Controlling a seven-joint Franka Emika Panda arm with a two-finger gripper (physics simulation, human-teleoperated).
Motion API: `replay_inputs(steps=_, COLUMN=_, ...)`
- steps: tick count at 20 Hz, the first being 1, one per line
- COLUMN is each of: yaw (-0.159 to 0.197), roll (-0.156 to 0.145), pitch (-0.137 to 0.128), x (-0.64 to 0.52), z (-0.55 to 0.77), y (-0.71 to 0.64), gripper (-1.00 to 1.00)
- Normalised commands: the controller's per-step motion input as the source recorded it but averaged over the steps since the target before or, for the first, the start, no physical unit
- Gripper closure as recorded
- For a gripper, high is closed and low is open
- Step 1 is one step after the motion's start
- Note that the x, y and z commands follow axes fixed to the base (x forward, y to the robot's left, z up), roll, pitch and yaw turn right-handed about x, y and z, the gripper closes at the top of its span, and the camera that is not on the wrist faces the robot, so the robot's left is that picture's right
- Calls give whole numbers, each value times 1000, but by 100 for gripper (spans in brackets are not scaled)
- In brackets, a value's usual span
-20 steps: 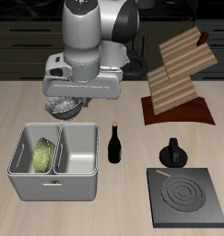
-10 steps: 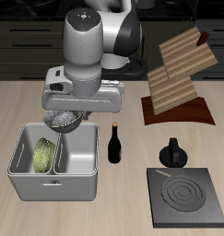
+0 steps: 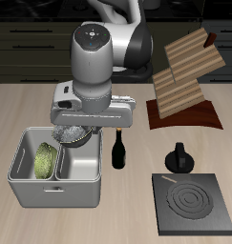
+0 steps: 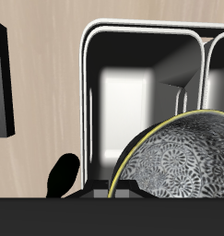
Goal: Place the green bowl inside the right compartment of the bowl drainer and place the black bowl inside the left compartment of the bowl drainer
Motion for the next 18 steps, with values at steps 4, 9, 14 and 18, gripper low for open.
replay_inputs(steps=4, yaw=-4, roll=40, pitch=35, x=-2, z=-313, y=243, gripper=100)
replay_inputs(steps=9, yaw=-21, roll=9, pitch=30, x=-50, z=-279, y=10, gripper=100)
replay_inputs(steps=14, yaw=-8, roll=-30, pitch=51, x=-49, z=-416, y=-111, gripper=100)
replay_inputs(steps=18, yaw=2, roll=-48, pitch=27, x=-92, z=-163, y=-99, gripper=-100)
